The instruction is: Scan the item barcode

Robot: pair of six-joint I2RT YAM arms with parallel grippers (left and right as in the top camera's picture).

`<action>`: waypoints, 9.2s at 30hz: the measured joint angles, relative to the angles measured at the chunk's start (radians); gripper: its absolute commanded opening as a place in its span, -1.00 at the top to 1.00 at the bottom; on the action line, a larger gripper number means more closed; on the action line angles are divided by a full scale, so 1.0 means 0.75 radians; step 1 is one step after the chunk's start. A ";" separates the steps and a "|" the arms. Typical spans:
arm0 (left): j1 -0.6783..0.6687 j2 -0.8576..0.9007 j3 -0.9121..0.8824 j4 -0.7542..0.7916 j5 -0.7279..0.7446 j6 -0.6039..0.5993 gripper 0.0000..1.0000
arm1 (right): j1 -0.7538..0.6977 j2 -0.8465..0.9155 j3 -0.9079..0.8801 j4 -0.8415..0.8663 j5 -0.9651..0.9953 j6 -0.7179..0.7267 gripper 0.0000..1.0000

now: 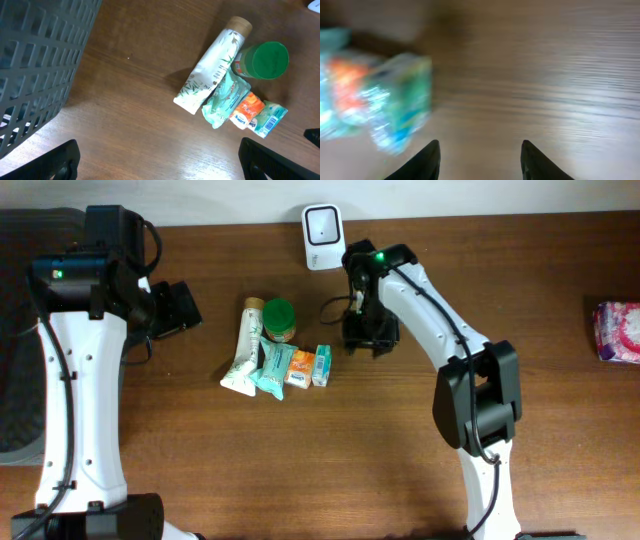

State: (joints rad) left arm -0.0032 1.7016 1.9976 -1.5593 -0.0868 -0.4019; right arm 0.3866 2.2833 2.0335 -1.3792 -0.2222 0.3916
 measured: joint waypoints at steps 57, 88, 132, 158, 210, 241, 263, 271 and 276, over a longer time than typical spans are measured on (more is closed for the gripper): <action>0.000 0.000 0.000 -0.001 0.001 -0.001 -0.98 | 0.217 0.001 0.141 -0.131 0.299 -0.625 0.00; 0.000 0.000 0.000 -0.001 0.001 -0.001 -0.99 | 0.127 0.002 -0.032 0.016 0.318 -0.574 -0.12; 0.000 0.000 0.000 -0.001 0.000 0.000 -0.98 | -0.064 0.042 -0.226 0.333 -0.143 -1.232 0.22; 0.000 0.000 0.000 -0.001 0.000 0.000 -0.99 | -0.224 0.041 -0.155 -0.140 -0.300 -0.702 -0.68; 0.000 0.000 0.000 -0.001 0.000 -0.001 -0.98 | -0.165 -0.331 -0.894 0.860 -0.499 -0.665 -0.05; 0.000 0.000 0.000 -0.001 0.000 -0.001 -0.98 | -0.423 -0.267 -0.635 0.497 -1.389 -0.702 0.92; 0.000 0.000 0.000 -0.001 0.001 -0.001 -0.98 | -0.423 -0.267 -0.244 0.866 -1.746 -0.348 0.92; 0.000 0.000 0.000 -0.001 0.001 -0.001 -0.98 | -0.423 -0.267 -0.244 0.855 -1.746 -0.256 0.92; 0.000 0.000 0.000 -0.001 0.000 -0.001 -0.98 | -0.423 -0.267 -0.244 0.848 -1.746 -0.251 0.92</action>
State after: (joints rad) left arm -0.0032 1.7016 1.9976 -1.5597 -0.0868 -0.4023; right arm 0.0696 2.0830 1.8503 -0.7433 -1.5314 0.2031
